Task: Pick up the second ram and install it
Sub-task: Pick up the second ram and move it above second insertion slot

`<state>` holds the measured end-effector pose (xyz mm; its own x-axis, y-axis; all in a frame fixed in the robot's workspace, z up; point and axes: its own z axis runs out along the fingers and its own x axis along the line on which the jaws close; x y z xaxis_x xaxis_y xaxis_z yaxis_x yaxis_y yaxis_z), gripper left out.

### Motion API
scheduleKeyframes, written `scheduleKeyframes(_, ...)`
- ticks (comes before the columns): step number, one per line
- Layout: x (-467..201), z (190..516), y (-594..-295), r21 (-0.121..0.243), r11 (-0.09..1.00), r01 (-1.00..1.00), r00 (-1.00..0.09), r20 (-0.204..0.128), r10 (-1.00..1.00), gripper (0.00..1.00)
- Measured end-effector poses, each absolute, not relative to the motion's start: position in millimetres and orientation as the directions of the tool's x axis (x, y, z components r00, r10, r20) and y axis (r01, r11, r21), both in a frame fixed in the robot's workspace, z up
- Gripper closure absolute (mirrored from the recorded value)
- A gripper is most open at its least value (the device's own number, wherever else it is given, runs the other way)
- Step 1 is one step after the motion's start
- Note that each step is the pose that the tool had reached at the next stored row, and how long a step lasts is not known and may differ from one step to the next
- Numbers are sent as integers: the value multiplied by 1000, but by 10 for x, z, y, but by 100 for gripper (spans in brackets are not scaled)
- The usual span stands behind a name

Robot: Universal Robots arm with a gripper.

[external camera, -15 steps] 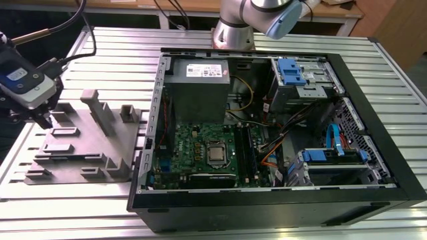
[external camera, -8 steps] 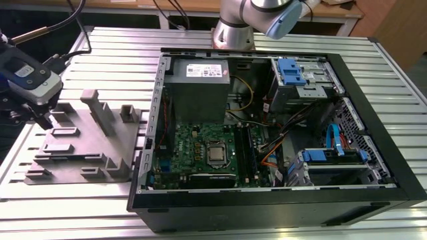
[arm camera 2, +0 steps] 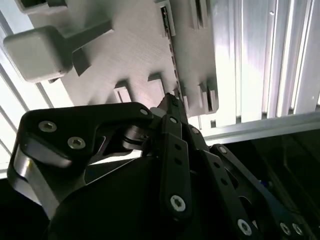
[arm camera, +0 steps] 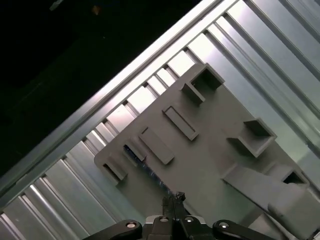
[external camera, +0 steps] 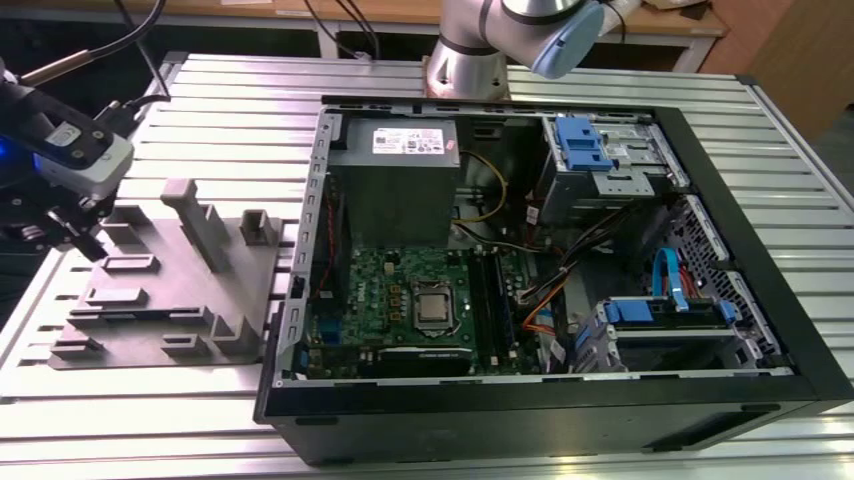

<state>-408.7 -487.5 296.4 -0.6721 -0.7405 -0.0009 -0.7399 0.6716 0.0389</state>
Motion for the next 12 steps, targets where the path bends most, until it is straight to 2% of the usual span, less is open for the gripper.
scheduleKeyframes(12,-4087,2922,-4875,39,496,-868,-496,-1,-868,93)
